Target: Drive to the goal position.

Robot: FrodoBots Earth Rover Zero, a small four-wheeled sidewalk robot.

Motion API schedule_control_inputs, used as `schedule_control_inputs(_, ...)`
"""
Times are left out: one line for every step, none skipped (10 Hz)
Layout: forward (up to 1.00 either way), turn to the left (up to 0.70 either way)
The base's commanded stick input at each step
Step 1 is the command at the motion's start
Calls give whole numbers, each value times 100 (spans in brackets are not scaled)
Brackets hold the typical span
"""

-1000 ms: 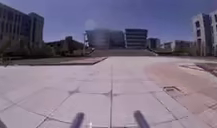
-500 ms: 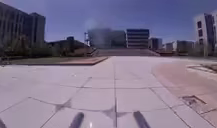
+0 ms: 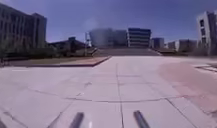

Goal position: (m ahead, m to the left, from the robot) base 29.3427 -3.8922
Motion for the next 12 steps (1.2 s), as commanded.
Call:
schedule_control_inputs(100,0)
schedule_control_inputs(100,0)
schedule_control_inputs(100,0)
schedule_control_inputs(100,0)
schedule_control_inputs(100,0)
schedule_control_inputs(100,0)
schedule_control_inputs(100,0)
schedule_control_inputs(100,0)
schedule_control_inputs(100,-14)
schedule_control_inputs(100,-27)
schedule_control_inputs(100,-27)
schedule_control_inputs(100,-27)
